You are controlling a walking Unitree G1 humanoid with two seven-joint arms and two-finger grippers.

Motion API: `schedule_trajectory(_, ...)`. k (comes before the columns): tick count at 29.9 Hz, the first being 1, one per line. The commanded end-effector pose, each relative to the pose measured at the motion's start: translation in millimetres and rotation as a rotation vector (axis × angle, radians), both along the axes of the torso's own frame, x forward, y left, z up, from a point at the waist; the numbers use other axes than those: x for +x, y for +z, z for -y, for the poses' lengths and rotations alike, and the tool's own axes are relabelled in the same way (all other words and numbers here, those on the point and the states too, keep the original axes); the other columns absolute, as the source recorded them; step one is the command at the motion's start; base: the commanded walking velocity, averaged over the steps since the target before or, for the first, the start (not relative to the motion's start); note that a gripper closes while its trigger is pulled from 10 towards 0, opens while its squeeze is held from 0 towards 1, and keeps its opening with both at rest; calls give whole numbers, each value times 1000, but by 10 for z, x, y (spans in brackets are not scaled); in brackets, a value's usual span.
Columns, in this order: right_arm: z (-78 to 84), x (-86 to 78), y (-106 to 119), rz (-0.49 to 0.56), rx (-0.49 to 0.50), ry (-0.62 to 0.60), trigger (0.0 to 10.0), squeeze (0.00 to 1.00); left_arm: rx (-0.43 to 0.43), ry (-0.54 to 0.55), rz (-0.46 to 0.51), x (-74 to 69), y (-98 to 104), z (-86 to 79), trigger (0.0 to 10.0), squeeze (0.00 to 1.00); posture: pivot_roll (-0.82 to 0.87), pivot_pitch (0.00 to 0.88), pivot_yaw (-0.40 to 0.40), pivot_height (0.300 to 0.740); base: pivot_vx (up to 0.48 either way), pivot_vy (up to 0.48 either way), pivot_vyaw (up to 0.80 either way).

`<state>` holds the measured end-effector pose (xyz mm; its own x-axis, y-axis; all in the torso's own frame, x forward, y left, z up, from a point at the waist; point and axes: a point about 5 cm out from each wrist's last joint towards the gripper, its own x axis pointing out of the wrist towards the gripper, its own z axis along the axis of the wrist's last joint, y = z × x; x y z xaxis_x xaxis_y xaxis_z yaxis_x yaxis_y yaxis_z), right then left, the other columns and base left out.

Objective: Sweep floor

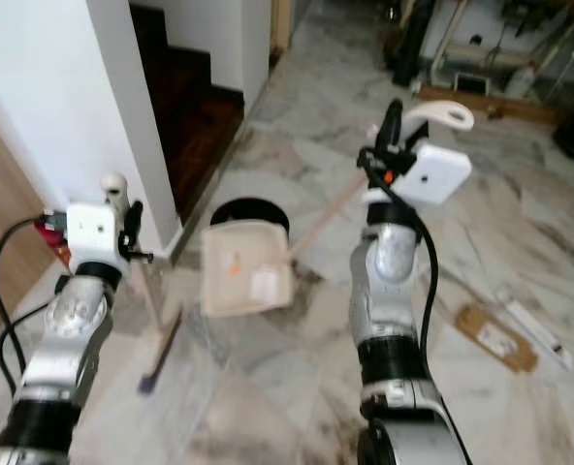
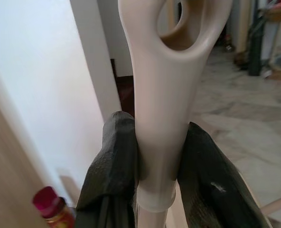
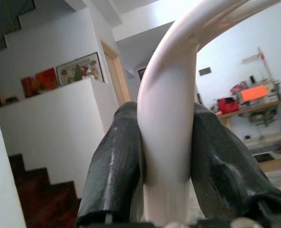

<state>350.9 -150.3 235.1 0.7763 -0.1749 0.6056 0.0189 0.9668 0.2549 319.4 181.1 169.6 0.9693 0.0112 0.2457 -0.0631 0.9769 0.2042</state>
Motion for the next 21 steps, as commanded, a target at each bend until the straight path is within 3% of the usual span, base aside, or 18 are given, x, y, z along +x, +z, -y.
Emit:
schedule_trajectory(1, 92, -50, 167, 80, -6, -32, 10000, 0, -4, -29, 62, 3, 125, 89, 10000, 0, 138, 37, -36, 740, 371, 0, 406)
schedule_trajectory(4, 88, -51, 170, 81, -7, -30, 10000, 0, -5, -28, 63, 4, 126, 89, 10000, 0, 138, 37, -36, 740, 375, 0, 444)
schedule_trajectory(21, 75, -64, 221, 99, 12, -15, 10000, 0, -5, -26, 68, 10, 132, 94, 10000, 0, 136, 30, -41, 740, 373, 0, 0)
